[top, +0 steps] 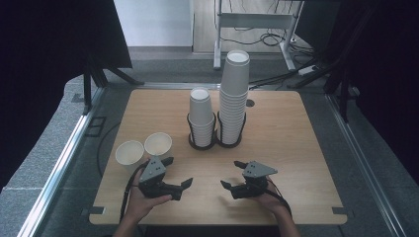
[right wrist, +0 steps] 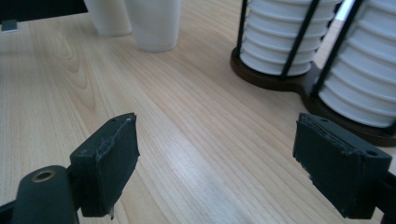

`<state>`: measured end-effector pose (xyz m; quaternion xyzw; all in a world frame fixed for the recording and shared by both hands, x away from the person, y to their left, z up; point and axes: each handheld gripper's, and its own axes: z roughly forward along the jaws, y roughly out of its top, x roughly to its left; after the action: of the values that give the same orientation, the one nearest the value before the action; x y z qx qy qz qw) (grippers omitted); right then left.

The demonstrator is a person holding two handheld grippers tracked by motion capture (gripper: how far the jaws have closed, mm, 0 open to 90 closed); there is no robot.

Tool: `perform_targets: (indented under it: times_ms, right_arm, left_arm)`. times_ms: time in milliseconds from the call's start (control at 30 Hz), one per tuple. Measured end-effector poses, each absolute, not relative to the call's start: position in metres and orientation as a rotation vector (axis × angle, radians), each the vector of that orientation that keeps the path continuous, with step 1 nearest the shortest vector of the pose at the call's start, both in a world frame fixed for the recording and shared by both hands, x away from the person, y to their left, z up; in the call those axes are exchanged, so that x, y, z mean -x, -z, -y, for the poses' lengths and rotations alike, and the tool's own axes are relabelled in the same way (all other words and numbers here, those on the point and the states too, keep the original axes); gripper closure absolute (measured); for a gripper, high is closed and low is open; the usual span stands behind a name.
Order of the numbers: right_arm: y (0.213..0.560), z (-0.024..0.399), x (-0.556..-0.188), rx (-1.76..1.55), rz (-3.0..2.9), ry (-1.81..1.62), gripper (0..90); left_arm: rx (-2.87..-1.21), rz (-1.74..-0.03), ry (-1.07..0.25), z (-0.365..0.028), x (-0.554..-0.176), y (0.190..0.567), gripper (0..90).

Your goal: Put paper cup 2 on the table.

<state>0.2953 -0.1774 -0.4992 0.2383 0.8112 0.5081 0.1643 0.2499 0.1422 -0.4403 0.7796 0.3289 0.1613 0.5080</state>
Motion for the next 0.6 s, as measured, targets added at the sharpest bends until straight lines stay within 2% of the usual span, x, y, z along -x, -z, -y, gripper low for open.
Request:
perform_targets:
  times_ms: [233,600]
  right_arm:
    - [0.496,0.189,-0.296,-0.716,-2.273,-1.468,14.6]
    - [0.495,0.193,-0.295,-0.727,-2.261,-1.479,14.7]
  left_arm:
    - [-1.919,-0.763,-0.346,-0.128,-0.254,0.452,4.7]
    - [-1.926,-0.765,-0.342,-0.129,-0.257,0.454,5.1]
